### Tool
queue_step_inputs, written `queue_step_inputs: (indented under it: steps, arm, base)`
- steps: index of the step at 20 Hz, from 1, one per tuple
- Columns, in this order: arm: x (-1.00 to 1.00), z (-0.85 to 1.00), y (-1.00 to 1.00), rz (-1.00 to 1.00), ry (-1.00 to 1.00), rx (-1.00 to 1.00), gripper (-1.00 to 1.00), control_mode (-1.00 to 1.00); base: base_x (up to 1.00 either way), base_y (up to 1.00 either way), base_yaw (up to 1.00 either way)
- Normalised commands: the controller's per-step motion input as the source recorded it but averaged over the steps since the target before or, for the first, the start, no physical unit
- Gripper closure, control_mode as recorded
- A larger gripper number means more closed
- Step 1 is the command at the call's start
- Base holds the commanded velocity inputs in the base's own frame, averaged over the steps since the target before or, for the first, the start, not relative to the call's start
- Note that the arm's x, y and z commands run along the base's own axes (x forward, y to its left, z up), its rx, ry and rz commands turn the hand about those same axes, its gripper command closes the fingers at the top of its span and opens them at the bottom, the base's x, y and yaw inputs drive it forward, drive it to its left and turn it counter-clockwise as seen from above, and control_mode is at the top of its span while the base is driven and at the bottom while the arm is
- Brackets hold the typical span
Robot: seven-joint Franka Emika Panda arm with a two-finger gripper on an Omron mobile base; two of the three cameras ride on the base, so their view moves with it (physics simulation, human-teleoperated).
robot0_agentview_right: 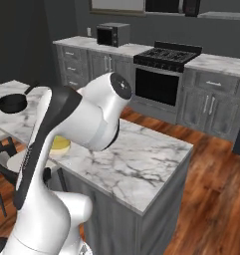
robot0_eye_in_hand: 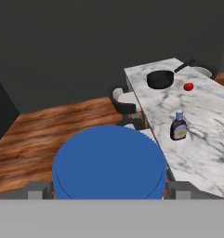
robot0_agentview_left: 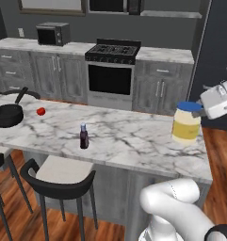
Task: Move the mayonnaise and condiment bottle from the cabinet to the dining counter.
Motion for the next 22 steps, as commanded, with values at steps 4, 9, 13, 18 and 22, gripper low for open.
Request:
queue_step_inputs:
  steps: [4,9,13,18,22]
  arm:
    - [0.73,-0.32,0.27,0.08,0.04,-0.11,1.00,-1.00]
    - [0.74,-0.33,0.23,0.09,0.00,-0.05,1.00,-1.00]
    - [0.65,-0.29,0.22,0.16,-0.01,0.00,1.00,-1.00]
    - [0.62,-0.24,0.16,0.16,-0.01,0.00,1.00,-1.00]
    - [0.60,-0.25,0.20,0.12,0.00,0.00,1.00,-1.00]
  base:
    - [0.00,0.00,0.00]
    - [0.00,0.00,0.00]
    - [0.00,0.00,0.00]
    - [0.00,0.00,0.00]
    - [0.00,0.00,0.00]
